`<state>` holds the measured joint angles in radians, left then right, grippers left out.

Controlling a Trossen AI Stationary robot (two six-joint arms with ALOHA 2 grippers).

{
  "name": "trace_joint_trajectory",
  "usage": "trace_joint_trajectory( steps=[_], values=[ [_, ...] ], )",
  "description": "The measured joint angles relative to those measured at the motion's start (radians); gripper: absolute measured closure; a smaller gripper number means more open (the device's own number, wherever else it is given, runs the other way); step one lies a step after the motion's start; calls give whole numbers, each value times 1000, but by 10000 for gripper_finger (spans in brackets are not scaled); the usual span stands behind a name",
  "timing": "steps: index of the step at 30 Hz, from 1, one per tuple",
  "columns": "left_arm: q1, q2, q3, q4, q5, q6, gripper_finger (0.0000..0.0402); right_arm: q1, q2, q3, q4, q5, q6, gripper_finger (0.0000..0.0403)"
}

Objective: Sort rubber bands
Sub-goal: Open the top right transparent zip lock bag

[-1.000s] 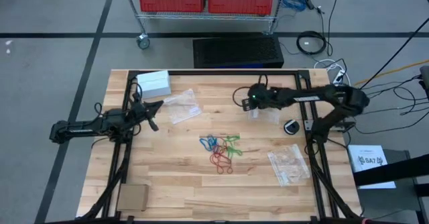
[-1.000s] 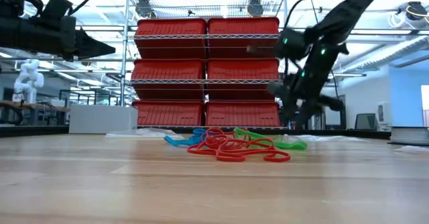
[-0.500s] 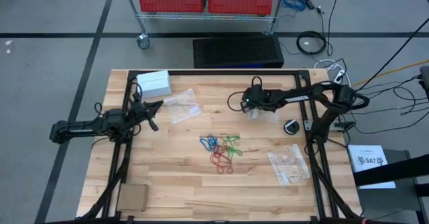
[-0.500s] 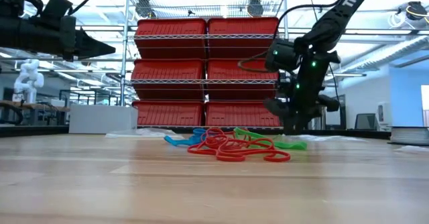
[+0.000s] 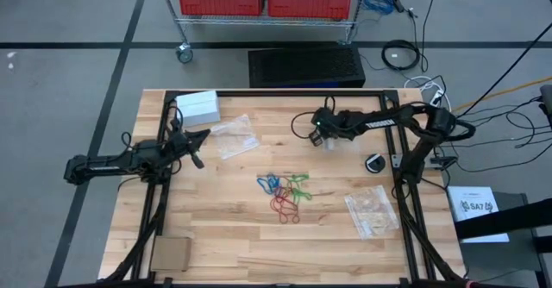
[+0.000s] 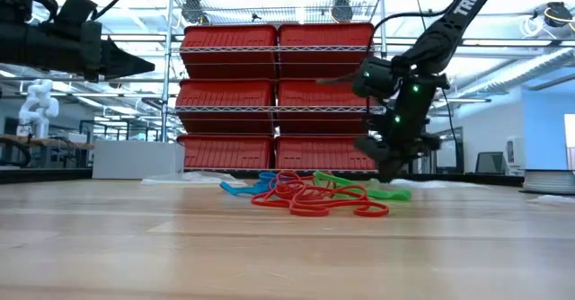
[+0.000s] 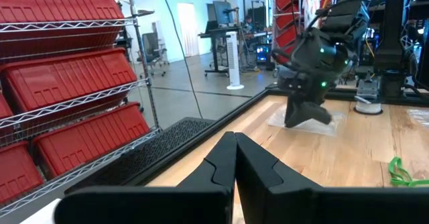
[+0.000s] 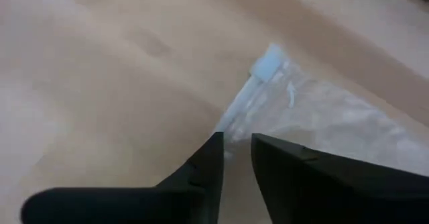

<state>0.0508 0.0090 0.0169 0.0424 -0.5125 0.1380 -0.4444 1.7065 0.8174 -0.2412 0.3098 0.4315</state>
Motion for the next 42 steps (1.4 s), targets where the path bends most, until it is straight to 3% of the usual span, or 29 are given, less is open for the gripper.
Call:
trace_joint_trajectory(
  steps=[3,6,14,20,33,37,42],
  values=[
    [0,0,0,0,0,0,391,12,0,30,2,-146,-156,347],
    [0,0,0,0,0,0,391,54,0,71,-16,-191,-237,348],
    [0,0,0,0,0,0,391,193,-9,276,-262,-126,-149,293],
    [0,0,0,0,0,0,391,311,12,274,-366,90,-13,254],
    [0,0,0,0,0,0,391,300,199,281,-385,167,36,257],
    [0,0,0,0,0,0,391,262,214,281,-392,128,17,283],
    [0,0,0,0,0,0,391,237,196,278,-379,117,-65,374]
  ],
)
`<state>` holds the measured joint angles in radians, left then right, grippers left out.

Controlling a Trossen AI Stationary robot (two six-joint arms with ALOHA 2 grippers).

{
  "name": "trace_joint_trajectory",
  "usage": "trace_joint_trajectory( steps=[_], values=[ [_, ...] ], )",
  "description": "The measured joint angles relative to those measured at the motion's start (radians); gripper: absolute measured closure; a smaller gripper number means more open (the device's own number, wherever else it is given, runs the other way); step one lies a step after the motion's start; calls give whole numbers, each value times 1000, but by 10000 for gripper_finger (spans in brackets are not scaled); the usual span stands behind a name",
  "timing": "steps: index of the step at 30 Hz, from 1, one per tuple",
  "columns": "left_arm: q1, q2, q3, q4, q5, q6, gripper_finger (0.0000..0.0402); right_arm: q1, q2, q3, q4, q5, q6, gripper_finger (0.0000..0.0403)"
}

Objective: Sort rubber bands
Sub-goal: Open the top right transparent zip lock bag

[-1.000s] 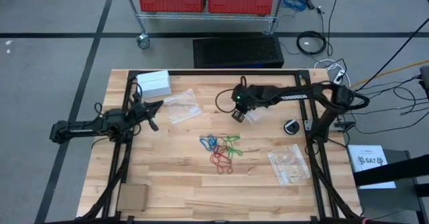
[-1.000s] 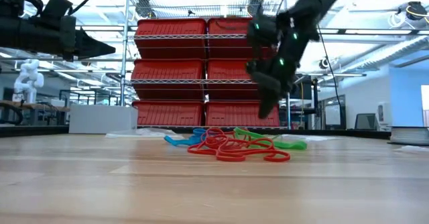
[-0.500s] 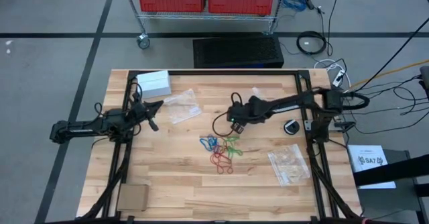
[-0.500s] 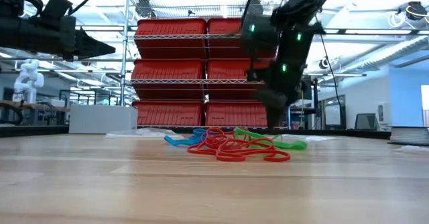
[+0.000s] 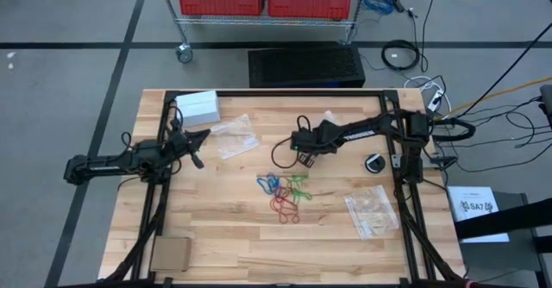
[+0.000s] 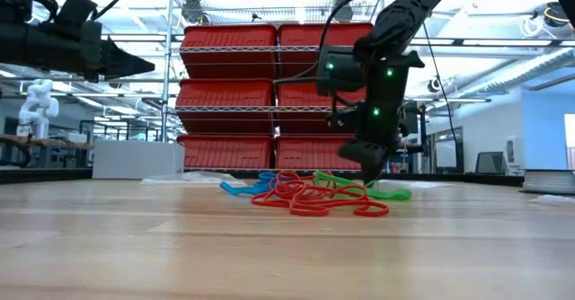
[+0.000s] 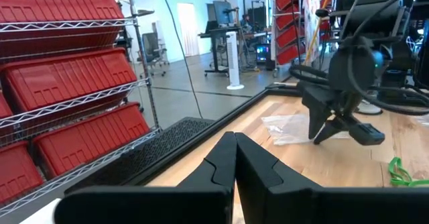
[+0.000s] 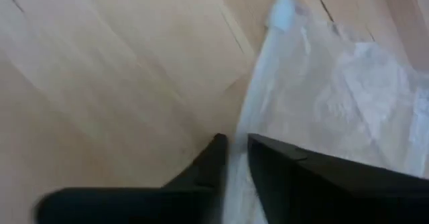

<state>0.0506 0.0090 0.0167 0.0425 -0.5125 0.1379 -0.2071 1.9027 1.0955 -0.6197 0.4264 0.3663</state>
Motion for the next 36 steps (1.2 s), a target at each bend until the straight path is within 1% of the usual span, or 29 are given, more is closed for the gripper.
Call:
trace_joint_trajectory(
  steps=[2,4,13,14,16,18,19,26,31,36],
  values=[
    [0,0,0,0,0,0,391,-4,-18,-4,-1,0,-36,394],
    [0,0,0,0,0,0,391,-8,-49,-8,-24,-18,-69,394],
    [0,0,0,0,0,1,391,-17,-258,-6,-11,-231,-178,402],
    [0,0,0,0,0,18,391,-16,-278,-6,-8,-260,-188,402],
    [0,0,0,0,-4,109,391,-4,-315,-6,-1,-316,-202,402],
    [0,0,0,0,-5,189,391,10,-352,-5,4,-346,-211,402],
    [0,0,0,0,-5,210,391,18,-369,-5,2,-349,-212,402],
    [0,0,0,0,-8,210,391,78,-447,-4,-7,-350,-221,403],
    [0,0,0,0,-8,210,391,115,-453,-4,6,-351,-210,403],
    [0,0,0,13,-8,209,391,142,-453,-4,16,-357,-236,403]
  ],
)
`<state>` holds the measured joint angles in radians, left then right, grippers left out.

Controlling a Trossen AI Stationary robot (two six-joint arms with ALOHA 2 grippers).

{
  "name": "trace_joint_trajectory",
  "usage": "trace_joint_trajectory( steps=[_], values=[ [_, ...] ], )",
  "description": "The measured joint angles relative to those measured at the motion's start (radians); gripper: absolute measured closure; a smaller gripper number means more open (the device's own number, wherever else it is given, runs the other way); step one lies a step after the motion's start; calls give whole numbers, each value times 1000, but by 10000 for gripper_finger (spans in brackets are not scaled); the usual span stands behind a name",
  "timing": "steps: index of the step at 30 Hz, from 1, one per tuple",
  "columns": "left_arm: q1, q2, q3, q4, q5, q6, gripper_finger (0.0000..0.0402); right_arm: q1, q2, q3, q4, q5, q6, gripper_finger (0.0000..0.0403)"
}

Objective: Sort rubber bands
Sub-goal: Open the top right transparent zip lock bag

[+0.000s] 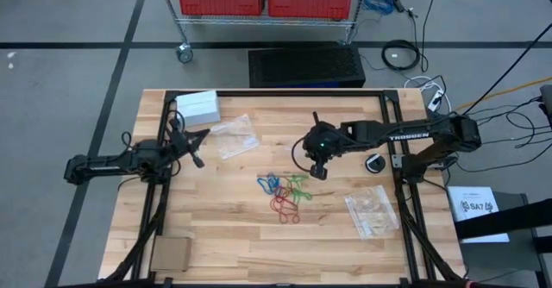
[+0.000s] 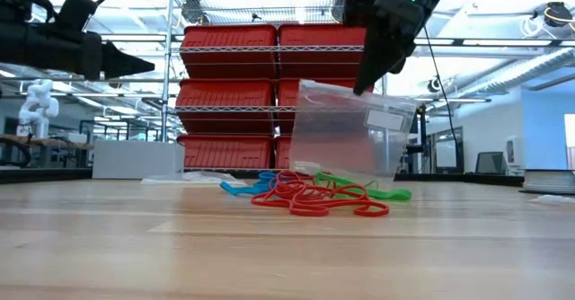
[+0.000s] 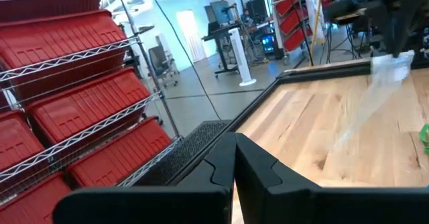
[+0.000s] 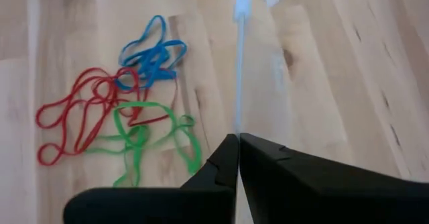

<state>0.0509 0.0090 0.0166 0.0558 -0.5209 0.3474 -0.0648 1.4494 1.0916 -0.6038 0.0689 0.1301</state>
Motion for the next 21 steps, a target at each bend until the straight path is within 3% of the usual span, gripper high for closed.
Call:
trace_joint_trajectory(
  steps=[11,21],
  values=[
    [0,0,0,220,68,-212,391,-6,2,1,107,-26,-88,403],
    [0,2,0,127,42,-288,391,-6,2,1,138,-23,-102,403]
  ],
)
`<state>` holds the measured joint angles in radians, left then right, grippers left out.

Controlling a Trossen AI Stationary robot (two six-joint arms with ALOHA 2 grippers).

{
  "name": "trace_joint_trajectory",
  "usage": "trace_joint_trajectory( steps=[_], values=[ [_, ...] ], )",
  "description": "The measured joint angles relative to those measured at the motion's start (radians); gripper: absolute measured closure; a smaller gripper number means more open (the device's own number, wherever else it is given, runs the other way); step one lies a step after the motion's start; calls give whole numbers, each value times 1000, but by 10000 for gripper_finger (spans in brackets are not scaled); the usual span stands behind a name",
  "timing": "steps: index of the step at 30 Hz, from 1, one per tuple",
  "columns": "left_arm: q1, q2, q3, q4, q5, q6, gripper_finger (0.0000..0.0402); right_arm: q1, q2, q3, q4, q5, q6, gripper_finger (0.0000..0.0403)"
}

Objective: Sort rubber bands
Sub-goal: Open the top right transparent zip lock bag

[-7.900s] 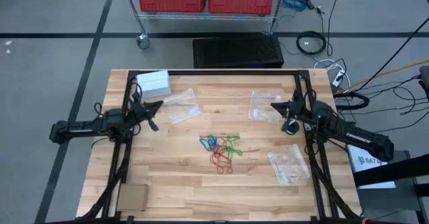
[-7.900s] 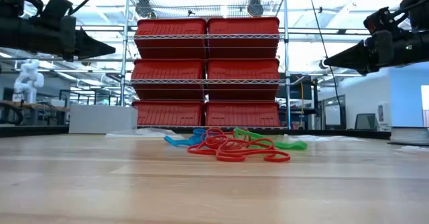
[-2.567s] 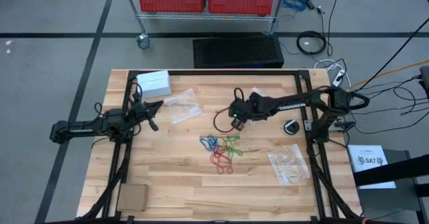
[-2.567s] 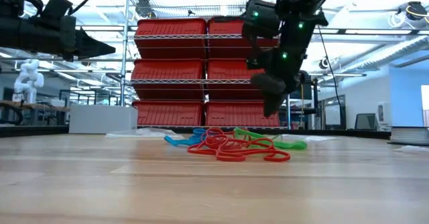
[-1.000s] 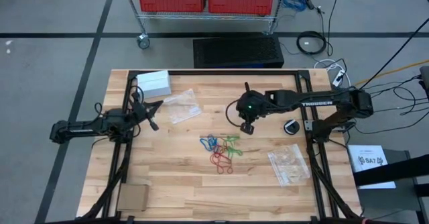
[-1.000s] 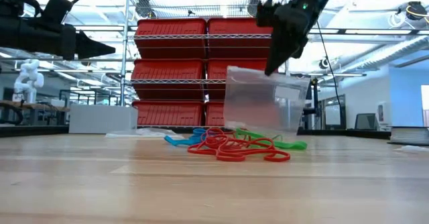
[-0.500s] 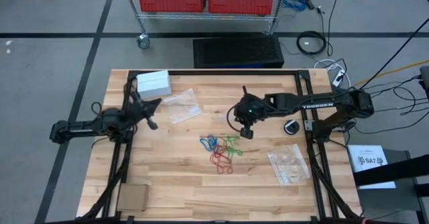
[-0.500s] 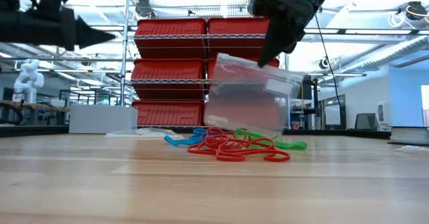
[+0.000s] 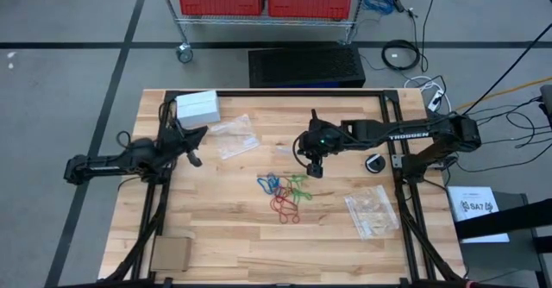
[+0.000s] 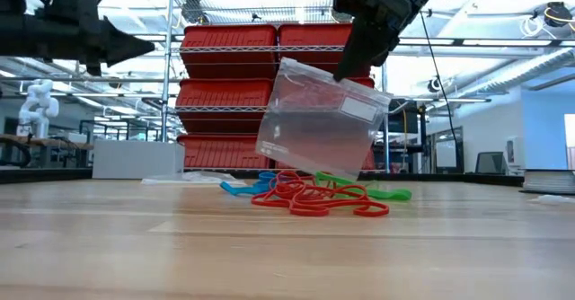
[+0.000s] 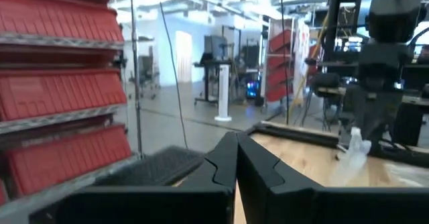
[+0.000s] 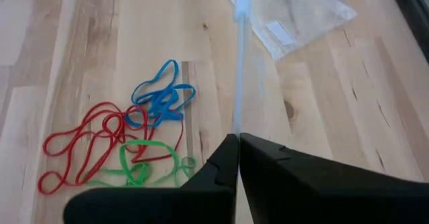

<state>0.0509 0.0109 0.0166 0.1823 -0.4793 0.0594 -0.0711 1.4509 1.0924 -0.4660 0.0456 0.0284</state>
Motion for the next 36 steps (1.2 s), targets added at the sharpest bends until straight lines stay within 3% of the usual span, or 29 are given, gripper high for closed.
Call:
trace_joint_trajectory(
  steps=[10,13,17,21,26,30,36],
  values=[
    [0,1,0,-39,16,-54,391,0,0,0,29,0,-10,403],
    [2,14,0,-12,55,-53,391,0,0,0,34,0,-11,403],
    [1,59,0,86,191,-106,386,0,0,0,101,-25,-11,403],
    [1,162,0,215,284,-130,359,0,0,1,179,-77,-11,403],
    [1,335,16,330,336,-149,296,1,1,1,182,-78,-13,403],
    [1,503,100,334,356,-155,257,1,8,1,203,-78,-19,403],
    [1,786,276,324,416,-51,249,1,24,1,215,-75,-41,403]
  ],
)
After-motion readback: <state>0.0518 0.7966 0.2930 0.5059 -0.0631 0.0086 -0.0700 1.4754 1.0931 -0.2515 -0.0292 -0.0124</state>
